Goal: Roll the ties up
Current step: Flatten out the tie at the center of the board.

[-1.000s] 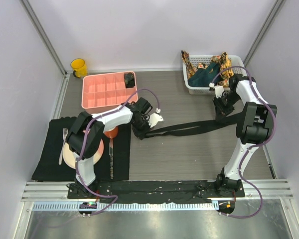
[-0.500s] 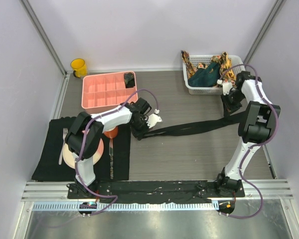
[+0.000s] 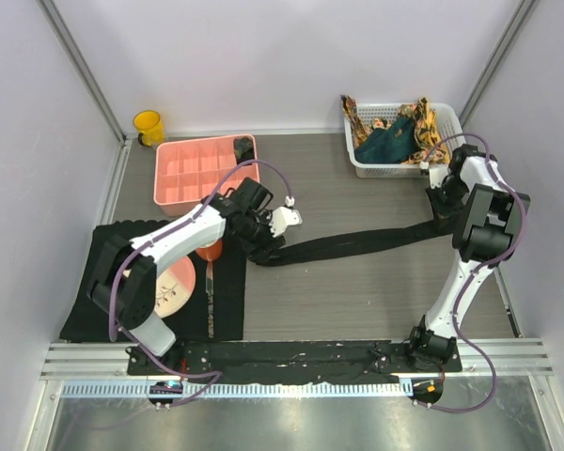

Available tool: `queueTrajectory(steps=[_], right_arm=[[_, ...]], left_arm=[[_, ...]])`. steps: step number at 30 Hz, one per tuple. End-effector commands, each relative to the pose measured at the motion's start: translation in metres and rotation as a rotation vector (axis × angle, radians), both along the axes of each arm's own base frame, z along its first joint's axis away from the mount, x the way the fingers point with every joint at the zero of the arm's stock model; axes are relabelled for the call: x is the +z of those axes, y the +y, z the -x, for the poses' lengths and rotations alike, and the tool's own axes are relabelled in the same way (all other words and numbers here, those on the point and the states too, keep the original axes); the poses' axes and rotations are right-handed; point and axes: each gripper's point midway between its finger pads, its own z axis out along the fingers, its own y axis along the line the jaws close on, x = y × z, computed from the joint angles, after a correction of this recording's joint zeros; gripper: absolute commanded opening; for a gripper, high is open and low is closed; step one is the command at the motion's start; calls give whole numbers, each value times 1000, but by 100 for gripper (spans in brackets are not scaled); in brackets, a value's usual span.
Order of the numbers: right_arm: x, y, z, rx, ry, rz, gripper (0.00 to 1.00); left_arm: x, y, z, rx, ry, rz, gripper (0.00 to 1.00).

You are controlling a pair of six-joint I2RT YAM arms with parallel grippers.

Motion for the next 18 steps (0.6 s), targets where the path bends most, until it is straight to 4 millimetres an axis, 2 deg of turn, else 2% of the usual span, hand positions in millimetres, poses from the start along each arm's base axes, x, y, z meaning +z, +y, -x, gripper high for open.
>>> queueTrajectory(steps=[1,2,4,5,11,12,14,17,18], right_arm=[[3,-24,-10,-64,-41,56,1],[4,-27,-11,-81,-43,56,1],[4,-29,-14,-92,-48,46,1],[4,-30,-14,-99,-46,41,1],[4,-22,-11,-108,-31,-8,1],[4,-22,-11,-112,-30,-12,1],[4,-21,-9,-113,-26,-20,1],[4,-21,-7,-116,-19,-27,1],[5,-20,-7,-116,-19,-28,1]], left_arm=[[7,-4,-28,88,-60,5,54],[7,-5,-33,104,-61,-5,54],[-9,-3,-34,114,-27,-48,53],[-10,-5,-36,112,-20,-49,54],[-27,-14,-22,86,100,-50,59],[-30,-14,-21,88,111,-54,62],[-36,-16,-21,100,131,-63,63],[-39,-20,-22,115,150,-56,58],[-39,-21,-23,118,150,-51,53]])
